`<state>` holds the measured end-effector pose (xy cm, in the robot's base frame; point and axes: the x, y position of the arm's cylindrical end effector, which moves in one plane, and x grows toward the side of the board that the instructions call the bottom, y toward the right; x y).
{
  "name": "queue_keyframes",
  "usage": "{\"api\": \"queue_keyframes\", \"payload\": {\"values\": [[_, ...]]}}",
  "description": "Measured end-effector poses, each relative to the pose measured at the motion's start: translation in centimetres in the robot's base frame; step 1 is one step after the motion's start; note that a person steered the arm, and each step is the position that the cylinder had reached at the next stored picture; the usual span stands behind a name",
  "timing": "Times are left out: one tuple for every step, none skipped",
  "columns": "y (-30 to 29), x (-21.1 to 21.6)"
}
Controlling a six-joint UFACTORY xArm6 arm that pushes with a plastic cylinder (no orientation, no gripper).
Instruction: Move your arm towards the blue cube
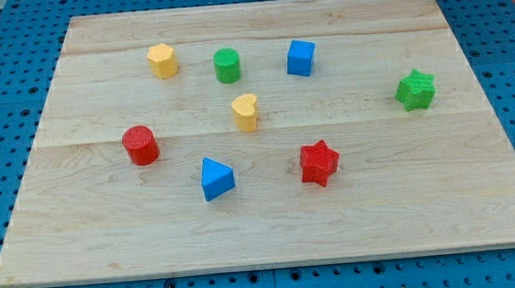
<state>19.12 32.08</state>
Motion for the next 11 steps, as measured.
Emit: {"api": "queue_keyframes", "payload": {"values": [[-0.5,0.0],[-0.7,0.0],[-0.7,0.0],[-0.8,0.0],[-1.0,0.0],[-1.2,0.0],[-1.2,0.0],[-1.4,0.1],[-1.6,0.0],[-3.8,0.4],[-8.4,0.9]]}}
